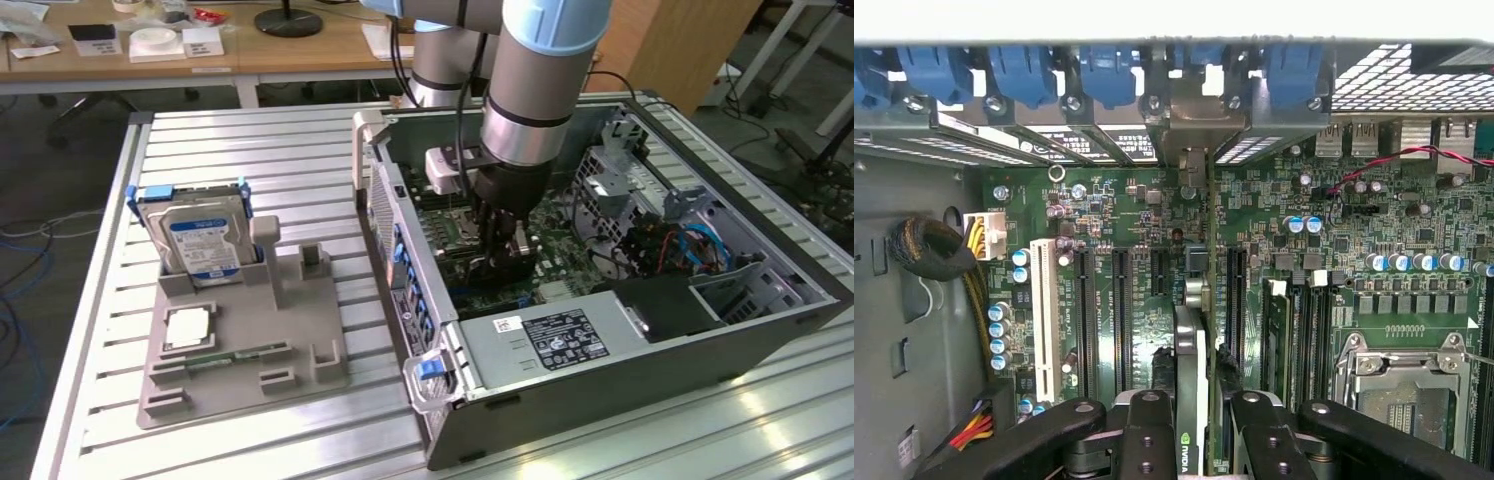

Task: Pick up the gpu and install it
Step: 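Insert the gpu into the slot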

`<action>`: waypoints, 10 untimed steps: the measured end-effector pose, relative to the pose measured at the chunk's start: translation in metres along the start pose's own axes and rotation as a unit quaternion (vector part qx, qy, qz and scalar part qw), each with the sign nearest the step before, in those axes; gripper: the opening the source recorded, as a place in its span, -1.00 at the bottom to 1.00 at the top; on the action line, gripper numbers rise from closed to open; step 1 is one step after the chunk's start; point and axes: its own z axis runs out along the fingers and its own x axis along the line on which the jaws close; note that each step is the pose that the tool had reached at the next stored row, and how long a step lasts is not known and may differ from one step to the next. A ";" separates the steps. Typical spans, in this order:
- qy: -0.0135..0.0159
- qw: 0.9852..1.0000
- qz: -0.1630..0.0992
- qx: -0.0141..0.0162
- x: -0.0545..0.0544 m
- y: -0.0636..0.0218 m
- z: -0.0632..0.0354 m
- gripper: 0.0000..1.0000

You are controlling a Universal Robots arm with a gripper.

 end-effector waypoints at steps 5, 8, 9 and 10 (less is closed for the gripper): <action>0.000 1.000 0.000 0.000 0.000 0.0000 0.0000 -0.47; 0.000 1.000 0.000 0.000 0.000 0.0000 0.0000 -0.47; 0.000 1.000 0.000 0.000 0.000 0.0000 0.0000 -0.47; 0.000 1.000 0.000 0.000 0.000 0.0001 0.0001 -0.47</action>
